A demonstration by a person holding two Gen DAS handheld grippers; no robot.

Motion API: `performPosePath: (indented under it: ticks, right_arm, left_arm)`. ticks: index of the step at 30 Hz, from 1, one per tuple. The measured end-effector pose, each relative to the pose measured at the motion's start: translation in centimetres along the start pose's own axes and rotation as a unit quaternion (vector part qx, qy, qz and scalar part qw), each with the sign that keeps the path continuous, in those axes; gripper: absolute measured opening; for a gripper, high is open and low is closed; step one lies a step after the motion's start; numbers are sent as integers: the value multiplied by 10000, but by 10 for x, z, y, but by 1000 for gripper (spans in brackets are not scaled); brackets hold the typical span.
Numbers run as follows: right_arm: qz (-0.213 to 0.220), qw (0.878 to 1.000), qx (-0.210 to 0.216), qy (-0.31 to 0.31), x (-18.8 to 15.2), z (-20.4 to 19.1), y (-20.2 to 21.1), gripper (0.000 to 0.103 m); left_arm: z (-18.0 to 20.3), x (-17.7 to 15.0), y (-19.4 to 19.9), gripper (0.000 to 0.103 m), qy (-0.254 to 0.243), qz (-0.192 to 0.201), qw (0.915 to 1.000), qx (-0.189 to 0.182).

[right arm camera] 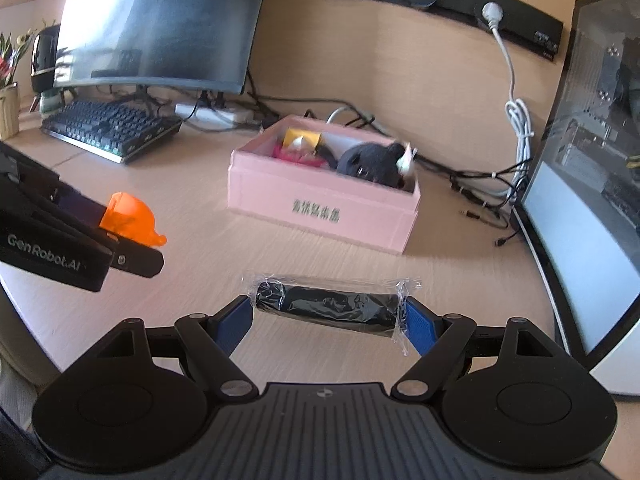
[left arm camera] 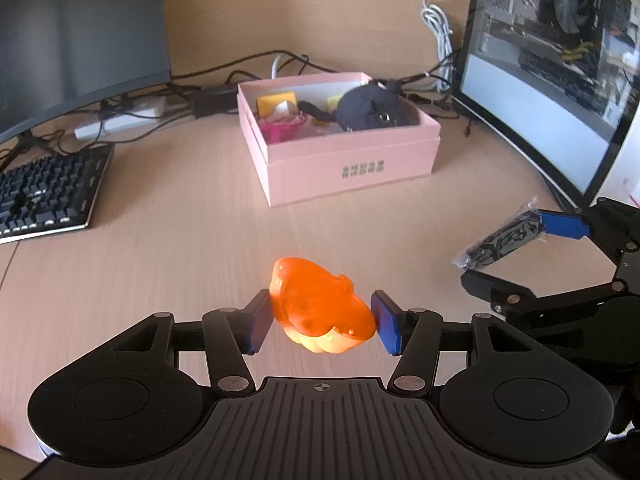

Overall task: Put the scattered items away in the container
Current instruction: 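Lift the orange translucent toy with the left gripper, then carry the orange toy over the pink box and open the left gripper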

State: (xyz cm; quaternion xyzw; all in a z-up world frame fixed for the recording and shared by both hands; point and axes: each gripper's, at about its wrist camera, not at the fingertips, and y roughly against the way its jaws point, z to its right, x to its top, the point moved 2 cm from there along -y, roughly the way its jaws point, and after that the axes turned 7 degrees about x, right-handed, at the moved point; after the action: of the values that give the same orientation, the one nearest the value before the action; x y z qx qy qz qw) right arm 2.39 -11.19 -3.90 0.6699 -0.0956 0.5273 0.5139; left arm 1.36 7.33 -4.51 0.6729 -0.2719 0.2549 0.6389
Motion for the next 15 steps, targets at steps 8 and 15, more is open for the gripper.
performPosePath:
  ticks: [8, 15]
  right_arm:
    - [571, 9981, 161, -134, 67, 35, -13, 81]
    - [1099, 9925, 473, -233, 162, 74, -66, 81]
  left_arm:
    - [7, 55, -14, 57, -31, 504, 9987, 44]
    - [9, 124, -54, 58, 12, 984, 9947, 308]
